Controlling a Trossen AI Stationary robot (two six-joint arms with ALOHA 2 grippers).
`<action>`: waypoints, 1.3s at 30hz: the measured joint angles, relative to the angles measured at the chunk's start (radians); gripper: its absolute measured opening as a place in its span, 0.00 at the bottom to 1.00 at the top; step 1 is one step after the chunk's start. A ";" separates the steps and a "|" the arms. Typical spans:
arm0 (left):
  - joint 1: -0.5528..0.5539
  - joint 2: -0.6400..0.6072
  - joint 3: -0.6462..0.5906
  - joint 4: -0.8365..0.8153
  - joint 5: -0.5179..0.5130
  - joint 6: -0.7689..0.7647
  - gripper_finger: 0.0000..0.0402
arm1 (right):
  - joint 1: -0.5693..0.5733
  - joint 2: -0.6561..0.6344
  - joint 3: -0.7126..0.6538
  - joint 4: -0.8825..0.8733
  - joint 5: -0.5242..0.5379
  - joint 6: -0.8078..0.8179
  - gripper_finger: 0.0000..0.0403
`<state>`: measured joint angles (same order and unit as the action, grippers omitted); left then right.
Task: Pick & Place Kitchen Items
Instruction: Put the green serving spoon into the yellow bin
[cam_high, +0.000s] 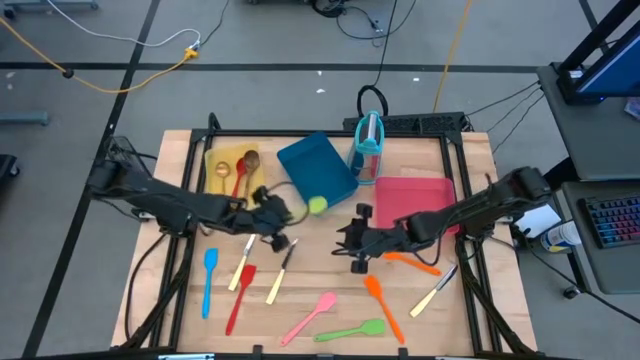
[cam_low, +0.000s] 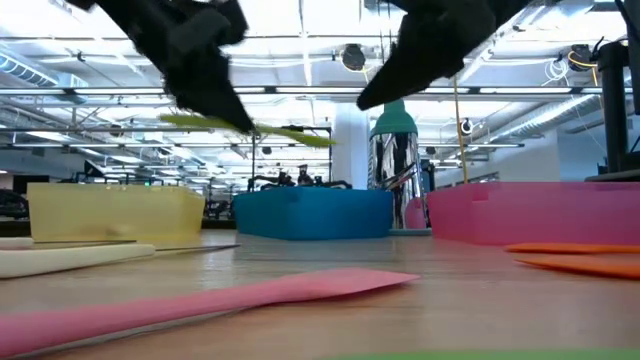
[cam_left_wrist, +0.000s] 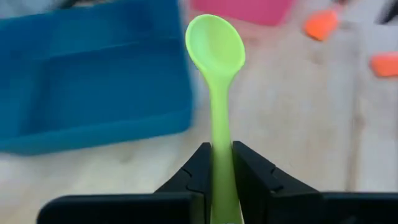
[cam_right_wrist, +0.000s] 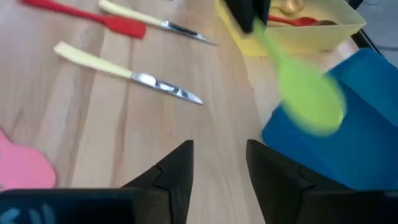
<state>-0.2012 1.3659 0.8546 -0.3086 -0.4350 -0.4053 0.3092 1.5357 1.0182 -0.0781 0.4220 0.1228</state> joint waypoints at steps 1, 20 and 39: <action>-0.007 -0.034 0.000 -0.034 -0.041 -0.022 0.12 | 0.000 -0.009 0.001 -0.008 0.000 0.008 0.34; 0.154 -0.386 -0.161 -0.589 -0.419 -0.564 0.12 | -0.005 -0.020 0.000 -0.073 0.000 0.015 0.33; 0.401 -0.378 -0.437 -0.344 -0.174 -0.606 0.20 | -0.005 -0.020 0.000 -0.085 -0.001 0.015 0.32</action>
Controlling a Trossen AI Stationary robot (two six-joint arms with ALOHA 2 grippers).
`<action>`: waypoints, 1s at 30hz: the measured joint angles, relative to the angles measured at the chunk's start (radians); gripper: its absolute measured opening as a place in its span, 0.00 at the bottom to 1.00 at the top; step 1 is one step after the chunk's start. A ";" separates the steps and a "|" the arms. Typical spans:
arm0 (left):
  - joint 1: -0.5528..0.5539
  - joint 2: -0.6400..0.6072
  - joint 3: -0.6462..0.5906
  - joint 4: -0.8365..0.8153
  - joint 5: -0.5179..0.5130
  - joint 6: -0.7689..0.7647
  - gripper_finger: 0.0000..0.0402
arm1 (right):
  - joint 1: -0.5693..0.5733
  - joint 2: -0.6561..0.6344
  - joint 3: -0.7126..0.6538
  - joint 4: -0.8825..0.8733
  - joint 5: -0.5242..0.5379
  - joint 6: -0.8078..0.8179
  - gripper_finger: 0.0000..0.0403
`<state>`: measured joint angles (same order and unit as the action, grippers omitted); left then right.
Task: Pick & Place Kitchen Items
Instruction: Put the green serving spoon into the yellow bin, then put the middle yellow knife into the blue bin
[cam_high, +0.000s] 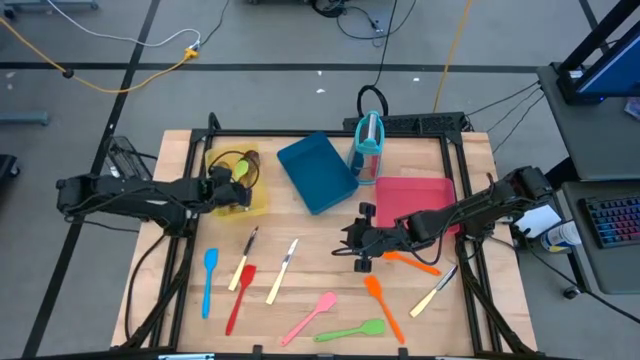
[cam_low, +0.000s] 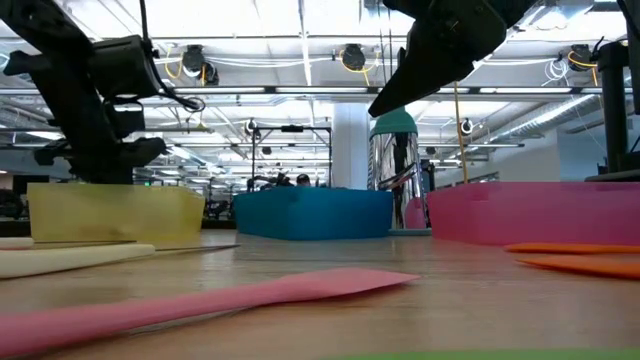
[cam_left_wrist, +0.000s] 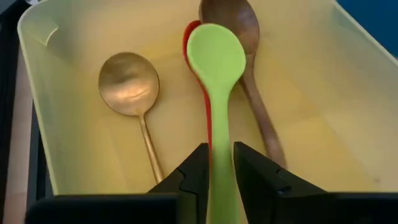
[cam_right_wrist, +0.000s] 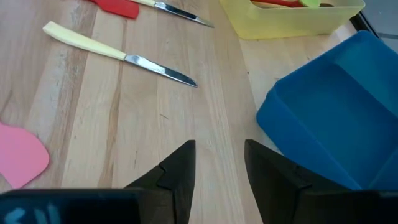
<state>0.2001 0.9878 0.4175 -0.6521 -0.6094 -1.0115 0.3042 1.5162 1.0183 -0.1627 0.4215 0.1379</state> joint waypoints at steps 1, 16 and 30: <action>0.006 0.000 0.000 0.000 0.001 0.005 0.21 | 0.000 0.000 0.000 0.000 0.000 0.000 0.32; 0.028 0.000 0.000 0.018 0.017 0.094 0.23 | 0.000 0.000 0.000 0.000 0.000 0.000 0.32; -0.040 -0.008 0.187 0.037 0.051 0.278 0.23 | 0.000 0.000 0.000 0.001 -0.004 0.033 0.32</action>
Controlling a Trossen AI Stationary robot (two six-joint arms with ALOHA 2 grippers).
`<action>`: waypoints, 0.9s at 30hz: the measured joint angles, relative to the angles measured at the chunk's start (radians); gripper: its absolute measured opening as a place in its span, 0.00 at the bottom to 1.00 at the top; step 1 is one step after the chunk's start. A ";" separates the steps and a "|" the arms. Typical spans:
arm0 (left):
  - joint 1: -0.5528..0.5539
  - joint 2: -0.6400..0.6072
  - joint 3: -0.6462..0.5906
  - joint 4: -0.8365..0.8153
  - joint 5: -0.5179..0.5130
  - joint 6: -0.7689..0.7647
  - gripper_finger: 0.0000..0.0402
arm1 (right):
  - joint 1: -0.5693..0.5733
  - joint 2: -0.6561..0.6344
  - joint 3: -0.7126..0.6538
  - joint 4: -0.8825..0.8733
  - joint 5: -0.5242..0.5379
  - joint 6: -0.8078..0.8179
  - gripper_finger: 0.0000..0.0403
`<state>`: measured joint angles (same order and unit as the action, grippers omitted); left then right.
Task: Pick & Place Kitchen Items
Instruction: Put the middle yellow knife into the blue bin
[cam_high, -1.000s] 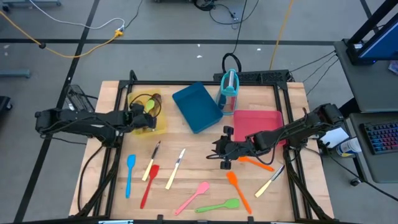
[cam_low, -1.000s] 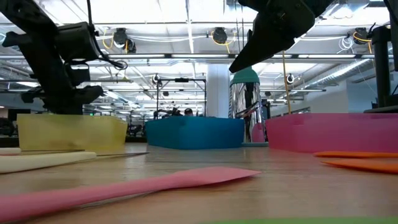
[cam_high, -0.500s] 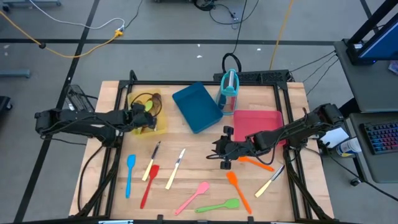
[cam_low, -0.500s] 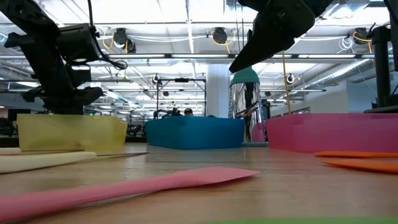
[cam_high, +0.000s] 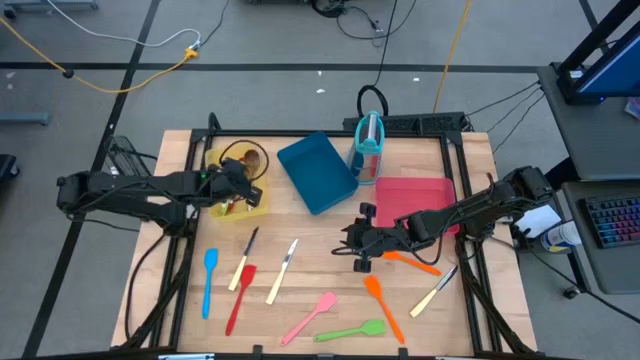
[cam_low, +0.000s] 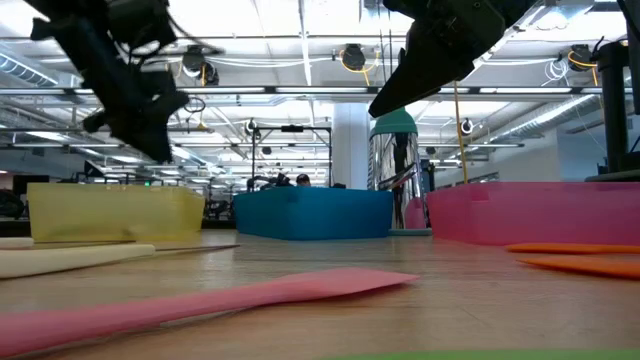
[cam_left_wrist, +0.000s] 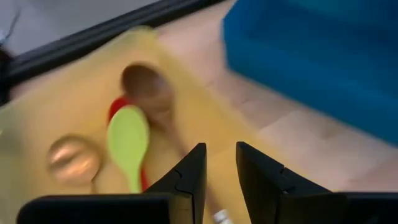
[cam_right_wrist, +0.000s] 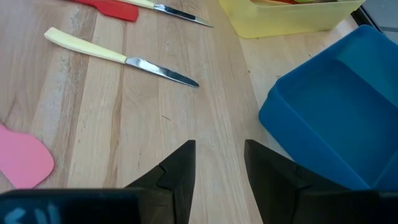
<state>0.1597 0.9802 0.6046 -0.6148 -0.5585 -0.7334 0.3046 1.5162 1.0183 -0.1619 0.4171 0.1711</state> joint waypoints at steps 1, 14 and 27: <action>-0.012 0.000 0.019 0.000 0.000 0.010 0.23 | 0.000 0.000 0.000 0.000 0.000 0.000 0.32; -0.266 0.000 0.072 0.164 0.062 0.021 0.23 | 0.000 0.000 0.000 0.000 -0.001 -0.003 0.32; -0.545 0.172 0.073 0.415 0.063 -0.025 0.23 | 0.000 0.000 0.000 0.023 -0.003 -0.003 0.32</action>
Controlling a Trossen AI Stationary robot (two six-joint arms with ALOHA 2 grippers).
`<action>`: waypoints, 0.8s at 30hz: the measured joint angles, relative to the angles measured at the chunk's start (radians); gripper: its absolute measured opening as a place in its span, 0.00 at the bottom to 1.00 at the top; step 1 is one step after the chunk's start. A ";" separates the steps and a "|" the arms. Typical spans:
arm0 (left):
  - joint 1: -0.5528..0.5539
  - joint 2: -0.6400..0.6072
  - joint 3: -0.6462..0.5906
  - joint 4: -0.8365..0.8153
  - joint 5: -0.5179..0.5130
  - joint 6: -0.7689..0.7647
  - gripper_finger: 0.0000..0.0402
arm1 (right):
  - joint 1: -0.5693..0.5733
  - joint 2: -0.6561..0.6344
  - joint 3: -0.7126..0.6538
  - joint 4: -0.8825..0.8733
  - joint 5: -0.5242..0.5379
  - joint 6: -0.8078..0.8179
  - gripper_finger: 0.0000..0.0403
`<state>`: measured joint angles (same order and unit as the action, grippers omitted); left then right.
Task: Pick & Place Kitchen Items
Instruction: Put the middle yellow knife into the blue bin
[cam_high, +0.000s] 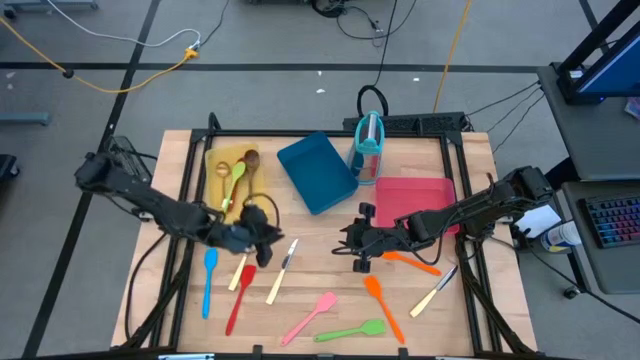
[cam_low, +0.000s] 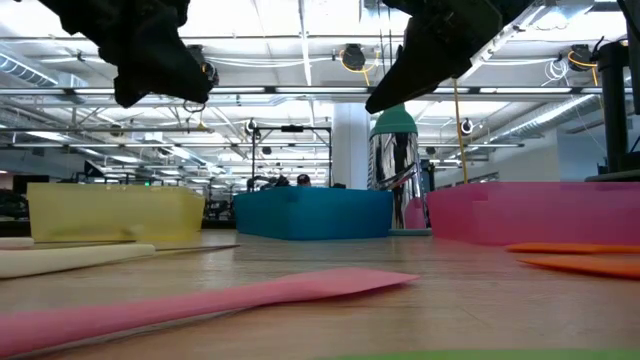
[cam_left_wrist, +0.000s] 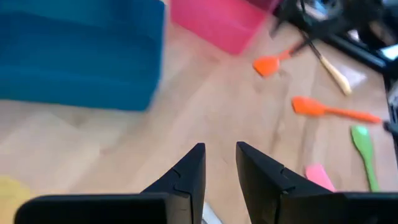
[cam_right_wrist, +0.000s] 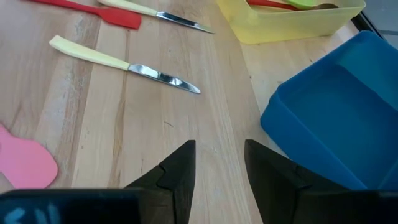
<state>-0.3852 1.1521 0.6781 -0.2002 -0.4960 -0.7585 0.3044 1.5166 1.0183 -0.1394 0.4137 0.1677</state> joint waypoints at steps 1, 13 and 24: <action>-0.017 0.024 0.000 0.016 0.000 -0.010 0.23 | 0.000 0.000 0.000 0.000 0.000 0.000 0.32; -0.163 0.265 0.002 0.099 0.003 -0.221 0.23 | 0.000 0.000 0.000 0.000 -0.001 -0.044 0.32; -0.192 0.360 0.016 0.094 0.080 -0.208 0.23 | 0.000 0.000 0.000 0.000 0.001 -0.006 0.34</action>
<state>-0.5774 1.5122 0.6937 -0.1059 -0.4164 -0.9667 0.3046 1.5166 1.0183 -0.1394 0.4145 0.1616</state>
